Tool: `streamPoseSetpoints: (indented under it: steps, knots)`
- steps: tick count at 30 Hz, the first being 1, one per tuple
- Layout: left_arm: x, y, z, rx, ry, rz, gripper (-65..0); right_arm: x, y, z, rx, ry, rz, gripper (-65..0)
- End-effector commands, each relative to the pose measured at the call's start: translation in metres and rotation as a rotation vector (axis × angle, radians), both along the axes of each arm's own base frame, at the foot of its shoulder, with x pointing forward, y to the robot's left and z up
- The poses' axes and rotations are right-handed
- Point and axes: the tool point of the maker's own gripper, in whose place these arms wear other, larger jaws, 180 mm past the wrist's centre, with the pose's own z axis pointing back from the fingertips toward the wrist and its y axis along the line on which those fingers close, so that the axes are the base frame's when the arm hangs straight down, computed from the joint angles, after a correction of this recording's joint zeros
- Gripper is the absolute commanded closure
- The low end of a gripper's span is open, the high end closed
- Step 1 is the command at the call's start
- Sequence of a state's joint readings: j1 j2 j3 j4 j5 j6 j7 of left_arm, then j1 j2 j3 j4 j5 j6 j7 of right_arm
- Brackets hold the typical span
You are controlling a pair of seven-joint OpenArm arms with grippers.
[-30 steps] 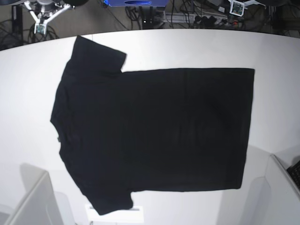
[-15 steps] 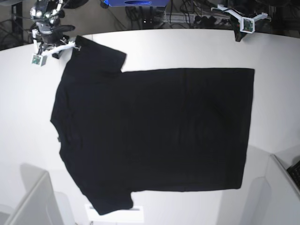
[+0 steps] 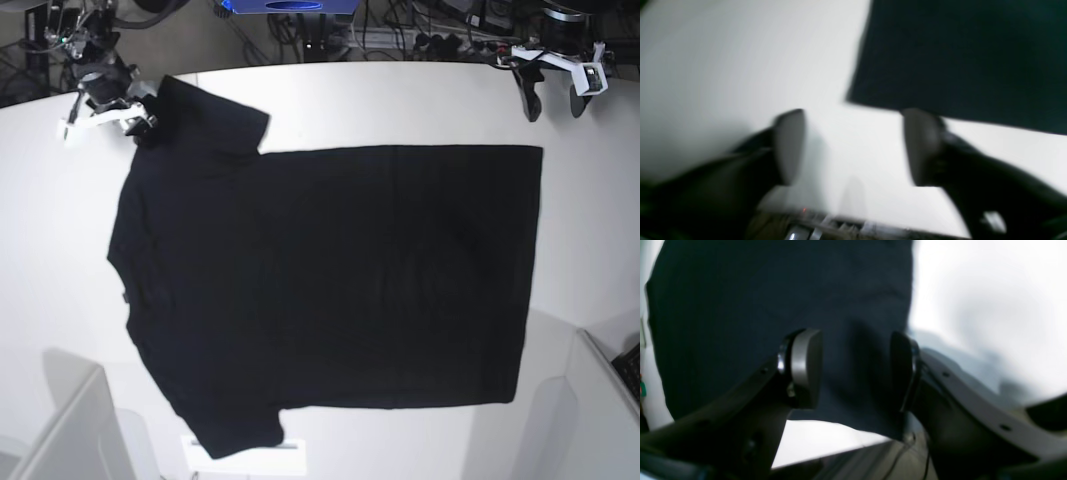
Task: Fold the T-shirt properly
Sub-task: 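Lower both grippers onto the shirt's shoulder corners and pinch them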
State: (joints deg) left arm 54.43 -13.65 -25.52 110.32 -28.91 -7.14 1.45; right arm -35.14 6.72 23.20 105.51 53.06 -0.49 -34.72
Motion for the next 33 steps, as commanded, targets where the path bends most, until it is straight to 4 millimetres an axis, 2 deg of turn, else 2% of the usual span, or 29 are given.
streamPoseSetpoints:
  steps: [1, 6, 11, 14, 18, 23, 26, 27, 30, 32, 33]
  knots:
    - [-0.002, 0.004, 0.006, 0.011, -0.016, 0.002, -53.8, 0.005, -0.006, 0.003, 0.005, -0.024, -0.009, -31.4]
    - [-0.003, 0.003, 0.004, 0.003, -0.01, -0.008, -55.6, -0.006, -0.015, -0.016, 0.061, 0.033, -0.042, -31.5]
    - [-0.005, 0.011, -0.007, -0.002, 0.004, 0.02, -55.6, -0.013, -0.011, -0.026, 0.092, 0.061, -0.045, -31.5]
    - [-0.007, 0.016, -0.016, -0.032, 0.009, 0.055, -55.6, -0.017, 0.013, -0.027, 0.131, 0.06, 0.054, -31.2]
    - [-0.013, 0.026, -0.024, -0.161, -0.009, 0.155, -55.6, -0.025, 0.024, -0.033, 0.149, 0.077, 0.084, -30.8]
    - [-0.01, 0.035, -0.031, -0.217, -0.014, 0.193, -55.6, -0.033, 0.025, -0.042, 0.162, 0.109, 0.085, -30.8]
    - [-0.002, 0.036, -0.033, -0.228, -0.03, 0.2, -55.6, -0.036, 0.037, -0.046, 0.168, 0.124, 0.124, -30.6]
    - [-0.004, 0.036, -0.037, -0.233, -0.004, 0.202, -55.6, -0.035, 0.039, -0.046, 0.16, 0.126, 0.137, -30.6]
    - [0.009, 0.033, -0.048, -0.266, 0.045, 0.198, -55.6, -0.036, 0.04, -0.049, 0.133, 0.135, 0.153, -30.5]
    - [0.012, 0.039, -0.055, -0.278, 0.08, 0.215, -55.6, -0.036, 0.04, -0.049, 0.132, 0.136, 0.154, -29.9]
    - [0.014, 0.039, -0.058, -0.291, 0.091, 0.221, -55.6, -0.036, 0.039, -0.049, 0.13, 0.134, 0.152, -27.5]
